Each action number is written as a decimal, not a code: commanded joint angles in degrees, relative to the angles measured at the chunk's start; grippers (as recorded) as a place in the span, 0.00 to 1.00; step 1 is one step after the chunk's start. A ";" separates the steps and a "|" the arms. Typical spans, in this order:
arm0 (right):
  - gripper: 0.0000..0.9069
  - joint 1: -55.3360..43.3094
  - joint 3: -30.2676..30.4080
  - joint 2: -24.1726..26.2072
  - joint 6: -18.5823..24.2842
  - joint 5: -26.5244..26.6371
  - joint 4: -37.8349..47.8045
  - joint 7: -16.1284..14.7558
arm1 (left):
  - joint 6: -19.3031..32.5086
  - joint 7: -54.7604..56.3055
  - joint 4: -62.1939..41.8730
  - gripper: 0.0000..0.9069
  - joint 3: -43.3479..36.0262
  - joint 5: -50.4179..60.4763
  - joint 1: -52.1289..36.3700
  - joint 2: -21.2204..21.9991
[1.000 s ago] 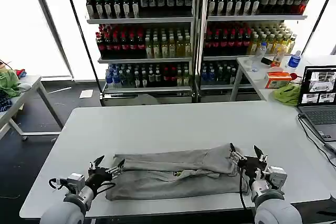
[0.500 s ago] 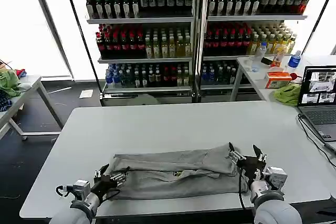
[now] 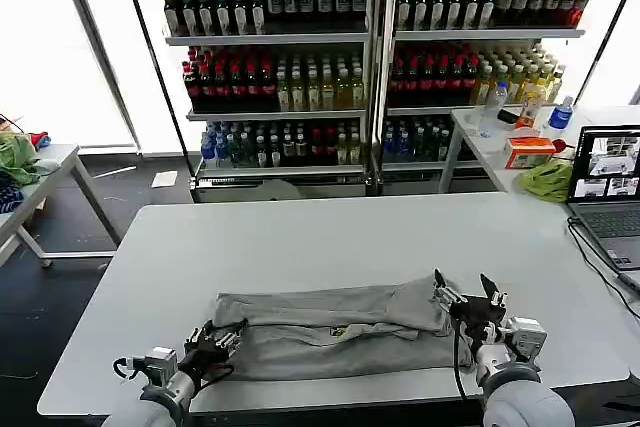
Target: Fold and organize the clothes.
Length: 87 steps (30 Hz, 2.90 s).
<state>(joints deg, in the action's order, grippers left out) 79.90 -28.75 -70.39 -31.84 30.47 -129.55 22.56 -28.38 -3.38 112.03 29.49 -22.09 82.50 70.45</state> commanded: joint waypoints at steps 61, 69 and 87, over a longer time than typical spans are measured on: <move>1.00 0.87 -1.45 -1.04 2.03 -0.76 0.38 -0.20 | 2.46 2.72 4.32 0.00 3.40 -0.48 0.17 -15.91; 1.00 2.78 -2.40 -1.75 2.41 -1.33 -0.22 -0.19 | 0.40 4.11 4.65 0.00 -3.40 -1.50 -2.29 -14.74; 1.00 5.21 -3.29 -3.14 2.88 -2.55 -0.50 -0.14 | -3.71 8.23 5.68 0.00 -9.56 -11.37 -9.16 -14.97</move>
<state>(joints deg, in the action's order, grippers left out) 84.30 -31.93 -73.37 -29.08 28.29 -130.07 22.46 -30.55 3.18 117.18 24.29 -30.24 76.58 54.88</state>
